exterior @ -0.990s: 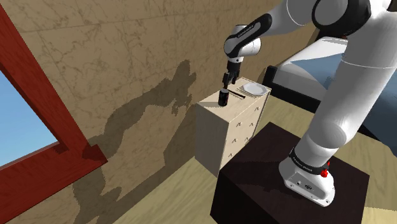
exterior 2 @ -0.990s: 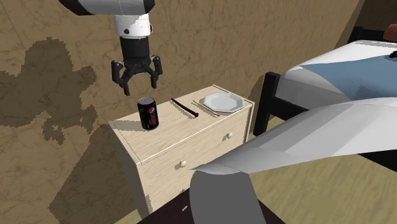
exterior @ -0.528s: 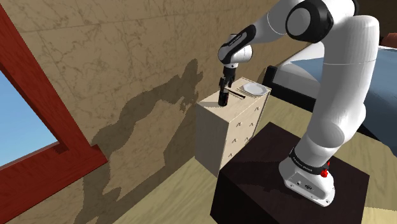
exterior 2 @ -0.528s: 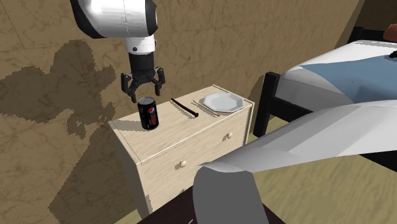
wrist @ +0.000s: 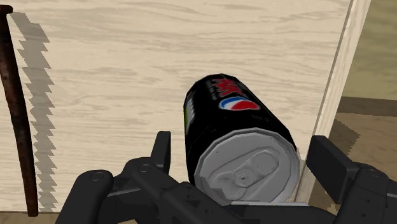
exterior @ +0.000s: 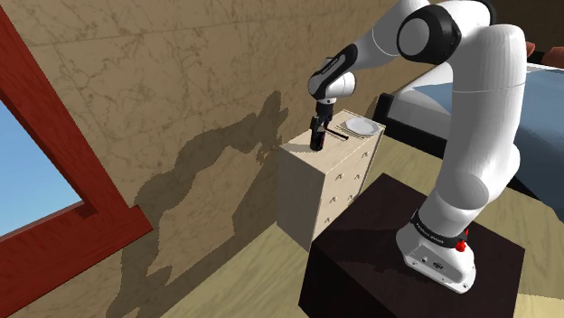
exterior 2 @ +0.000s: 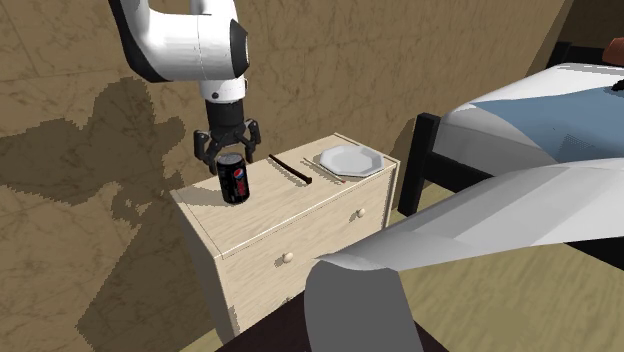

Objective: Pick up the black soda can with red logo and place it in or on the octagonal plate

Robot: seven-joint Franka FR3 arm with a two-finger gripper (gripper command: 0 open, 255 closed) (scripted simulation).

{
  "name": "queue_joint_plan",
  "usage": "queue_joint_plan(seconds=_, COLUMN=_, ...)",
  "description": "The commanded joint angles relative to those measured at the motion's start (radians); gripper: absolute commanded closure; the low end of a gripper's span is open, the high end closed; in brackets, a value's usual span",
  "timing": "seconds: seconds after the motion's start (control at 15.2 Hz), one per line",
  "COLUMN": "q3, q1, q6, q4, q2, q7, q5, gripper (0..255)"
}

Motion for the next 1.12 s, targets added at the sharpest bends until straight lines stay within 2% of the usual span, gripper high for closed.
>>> queue_joint_plan(seconds=0.0, q3=0.0, q1=0.0, q6=0.002, q4=-0.001, q2=0.001, q7=-0.001, q5=0.001, gripper=0)
queue_joint_plan(seconds=0.26, q3=0.0, q1=0.0, q6=0.002, q4=-0.001, q2=0.001, q7=-0.001, q5=0.001, gripper=0)
queue_joint_plan(seconds=0.33, q3=0.0, q1=0.0, q6=0.002, q4=-0.001, q2=0.001, q7=-0.001, q5=0.001, gripper=255)
queue_joint_plan(seconds=1.06, q3=-0.004, q1=0.003, q6=-0.018, q4=0.0, q2=-0.018, q7=0.005, q5=-0.007, gripper=255)
